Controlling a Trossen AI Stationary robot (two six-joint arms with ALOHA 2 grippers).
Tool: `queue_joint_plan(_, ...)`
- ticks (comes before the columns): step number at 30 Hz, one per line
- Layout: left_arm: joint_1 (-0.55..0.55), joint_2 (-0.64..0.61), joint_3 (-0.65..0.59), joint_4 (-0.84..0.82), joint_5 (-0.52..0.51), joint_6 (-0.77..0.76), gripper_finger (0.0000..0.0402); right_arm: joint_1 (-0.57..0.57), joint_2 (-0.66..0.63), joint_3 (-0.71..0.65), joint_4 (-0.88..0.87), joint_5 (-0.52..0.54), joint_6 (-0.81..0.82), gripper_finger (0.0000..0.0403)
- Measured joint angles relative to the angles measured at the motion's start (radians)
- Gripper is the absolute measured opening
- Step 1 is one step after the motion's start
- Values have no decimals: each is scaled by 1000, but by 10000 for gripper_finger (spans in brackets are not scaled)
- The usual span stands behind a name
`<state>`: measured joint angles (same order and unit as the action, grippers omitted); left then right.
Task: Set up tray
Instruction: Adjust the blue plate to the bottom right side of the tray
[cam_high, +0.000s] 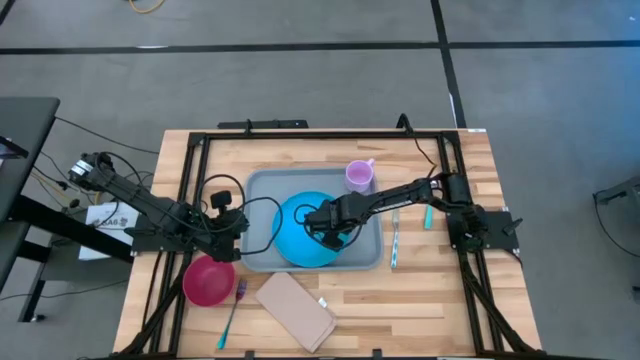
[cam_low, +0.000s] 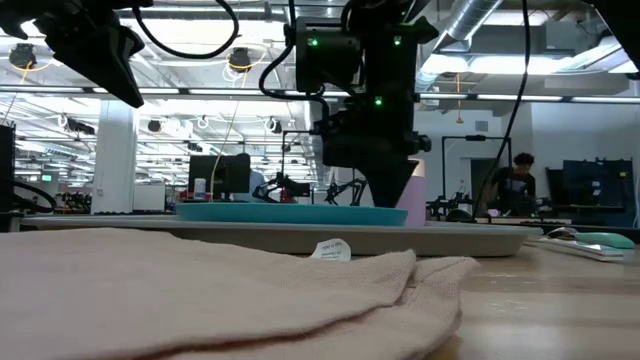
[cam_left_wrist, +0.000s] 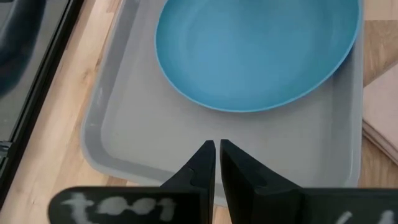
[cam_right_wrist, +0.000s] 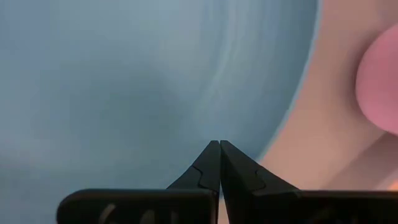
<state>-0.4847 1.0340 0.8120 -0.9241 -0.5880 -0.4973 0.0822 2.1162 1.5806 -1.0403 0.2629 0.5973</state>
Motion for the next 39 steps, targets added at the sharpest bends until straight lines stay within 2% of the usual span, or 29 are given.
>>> queue_joint_plan(12,0,0,0,-1,0,0,13,16,0,0,-245,-28,118,1)
queue_joint_plan(24,0,0,0,-1,0,0,13,27,0,0,-293,-22,129,1)
queue_joint_plan(28,0,0,0,-1,-1,7,13,42,-26,5,-294,116,137,1)
queue_joint_plan(34,3,0,0,12,-17,-1,13,74,-119,48,-290,214,117,1)
queue_joint_plan(37,3,0,0,22,-24,14,13,105,-191,51,-292,332,111,1)
queue_joint_plan(39,3,0,0,21,26,16,13,130,-238,51,-292,439,111,1)
